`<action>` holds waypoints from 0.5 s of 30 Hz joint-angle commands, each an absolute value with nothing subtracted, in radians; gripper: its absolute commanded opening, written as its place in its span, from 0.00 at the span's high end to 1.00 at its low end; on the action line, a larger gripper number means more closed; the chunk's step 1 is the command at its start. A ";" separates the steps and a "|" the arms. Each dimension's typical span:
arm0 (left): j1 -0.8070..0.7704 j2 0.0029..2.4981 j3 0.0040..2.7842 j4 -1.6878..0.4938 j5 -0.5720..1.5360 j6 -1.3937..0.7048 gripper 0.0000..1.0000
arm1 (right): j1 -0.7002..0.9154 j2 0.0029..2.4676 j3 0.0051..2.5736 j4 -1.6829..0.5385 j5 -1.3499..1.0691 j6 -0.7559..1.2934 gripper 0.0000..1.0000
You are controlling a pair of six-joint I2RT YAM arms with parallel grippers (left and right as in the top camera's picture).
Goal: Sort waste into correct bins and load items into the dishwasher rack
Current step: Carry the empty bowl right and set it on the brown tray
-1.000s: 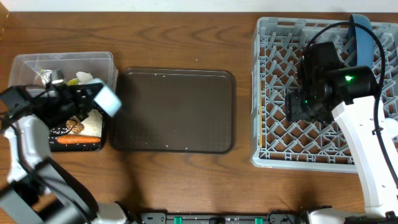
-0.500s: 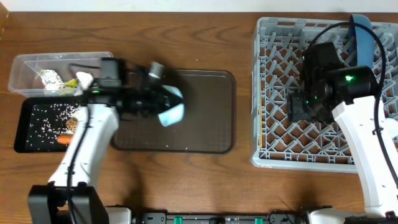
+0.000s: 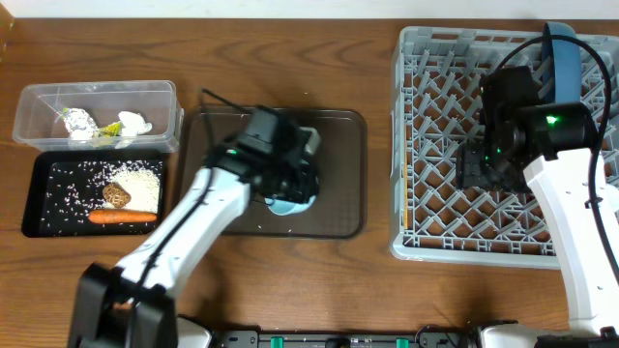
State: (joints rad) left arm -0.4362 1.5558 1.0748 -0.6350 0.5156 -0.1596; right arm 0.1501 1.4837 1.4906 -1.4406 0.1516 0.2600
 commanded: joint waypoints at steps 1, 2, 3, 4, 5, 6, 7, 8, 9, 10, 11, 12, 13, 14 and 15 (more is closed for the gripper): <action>-0.483 1.620 1.075 -0.622 0.401 -0.159 0.92 | 0.140 1.480 1.488 -1.441 0.145 0.276 0.31; -0.495 1.641 1.075 -0.609 0.384 -0.159 0.92 | 0.140 1.480 1.488 -1.441 0.145 0.276 0.31; -0.502 1.657 1.075 -0.597 0.371 -0.159 0.92 | 0.140 1.480 1.488 -1.441 0.145 0.276 0.31; -0.507 1.673 1.075 -0.583 0.363 -0.158 0.90 | 0.140 1.480 1.488 -1.441 0.145 0.276 0.31; -0.510 1.684 1.075 -0.569 0.361 -0.158 0.88 | 0.140 1.480 1.488 -1.440 0.145 0.276 0.31; -0.510 1.688 1.075 -0.563 0.361 -0.158 0.87 | 0.140 1.480 1.488 -1.440 0.145 0.276 0.31; -0.510 1.688 1.075 -0.559 0.361 -0.158 0.84 | 0.140 1.480 1.488 -1.440 0.146 0.276 0.31; -0.510 1.686 1.077 -0.559 0.361 -0.158 0.75 | 0.140 1.480 1.488 -1.439 0.146 0.276 0.31; -0.510 1.682 1.081 -0.561 0.361 -0.157 0.68 | 0.140 1.480 1.488 -1.438 0.146 0.276 0.30; -0.509 1.676 1.087 -0.568 0.361 -0.157 0.64 | 0.140 1.480 1.488 -1.435 0.145 0.276 0.30; -0.507 1.665 1.095 -0.583 0.361 -0.149 0.59 | 0.140 1.480 1.488 -1.431 0.145 0.276 0.30; -0.504 1.652 1.105 -0.600 0.353 -0.149 0.52 | 0.141 1.480 1.488 -1.423 0.140 0.276 0.29; -0.496 1.630 1.117 -0.625 0.338 -0.149 0.50 | 0.142 1.480 1.488 -1.413 0.127 0.273 0.27; -0.485 1.607 1.128 -0.646 0.316 -0.150 0.48 | 0.144 1.480 1.488 -1.398 0.102 0.262 0.26; -0.471 1.579 1.138 -0.669 0.295 -0.150 0.47 | 0.146 1.480 1.488 -1.377 0.067 0.242 0.25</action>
State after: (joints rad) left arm -0.5018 1.6650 1.0801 -0.6373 0.3626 -0.1555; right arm 0.1505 1.4837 1.4906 -1.4033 0.1326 0.2600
